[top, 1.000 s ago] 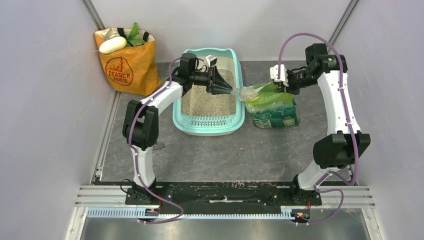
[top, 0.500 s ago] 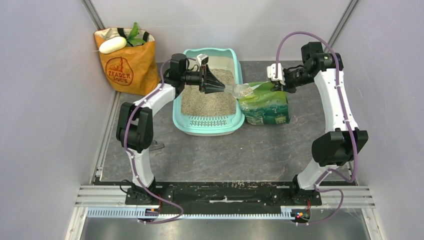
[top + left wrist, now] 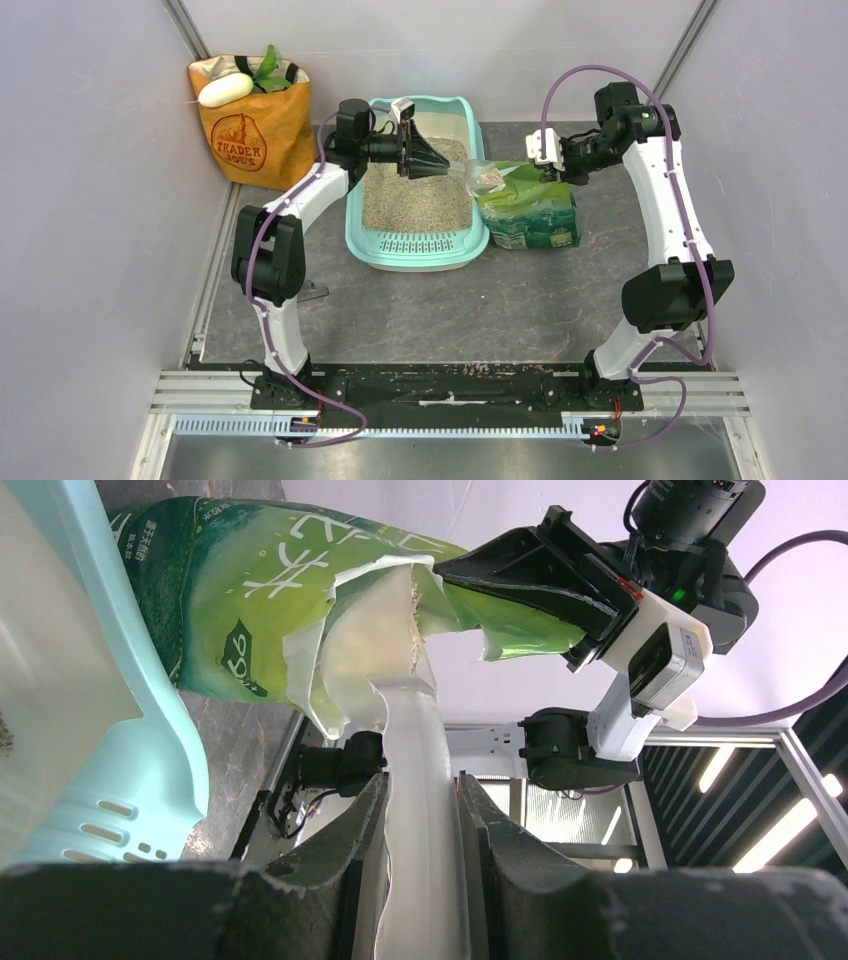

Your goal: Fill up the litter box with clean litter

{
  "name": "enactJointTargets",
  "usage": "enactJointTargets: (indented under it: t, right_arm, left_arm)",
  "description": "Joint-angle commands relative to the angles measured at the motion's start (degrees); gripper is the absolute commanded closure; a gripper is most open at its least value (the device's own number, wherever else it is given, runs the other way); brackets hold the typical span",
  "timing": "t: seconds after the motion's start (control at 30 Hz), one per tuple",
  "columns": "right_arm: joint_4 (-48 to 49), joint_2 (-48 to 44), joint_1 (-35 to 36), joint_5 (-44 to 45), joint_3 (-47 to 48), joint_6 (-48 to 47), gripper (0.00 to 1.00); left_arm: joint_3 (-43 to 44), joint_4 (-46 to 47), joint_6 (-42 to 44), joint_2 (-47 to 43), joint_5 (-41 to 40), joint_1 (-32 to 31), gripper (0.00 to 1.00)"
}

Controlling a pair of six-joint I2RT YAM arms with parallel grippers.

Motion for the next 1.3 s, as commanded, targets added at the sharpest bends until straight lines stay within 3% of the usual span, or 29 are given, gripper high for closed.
enactJointTargets:
  t: [0.0,0.7,0.8,0.9,0.97,1.1,1.27]
  right_arm:
    - [3.6,-0.79,0.51,-0.39,3.8,0.53,1.0]
    - [3.46,1.25,0.49,0.81,6.2,0.93,1.0]
    - [3.5,1.64,0.36,0.91,6.57,1.13,1.0]
    - [3.5,1.98,0.42,0.95,6.94,1.11,1.0]
    - [3.49,2.12,0.42,1.03,7.18,1.06,1.0]
    - [3.58,2.33,0.42,0.97,7.3,1.07,1.0]
    - [3.59,2.05,0.4,1.09,6.98,0.97,1.0]
  left_arm:
    - [0.85,1.77,-1.56,-4.64,1.81,0.59,0.98]
    - [-13.45,3.4,-1.6,-14.64,3.1,16.86,0.98]
    - [-12.81,-6.7,5.34,-16.05,1.49,20.19,0.98]
    - [-3.69,-36.27,29.54,-16.27,-7.82,20.39,0.98]
    - [1.44,-48.52,39.77,-16.68,-16.58,19.34,0.98]
    - [6.87,-57.24,47.46,-16.97,-30.7,17.57,0.98]
    - [13.45,-64.42,56.15,-16.37,-44.41,10.36,0.98]
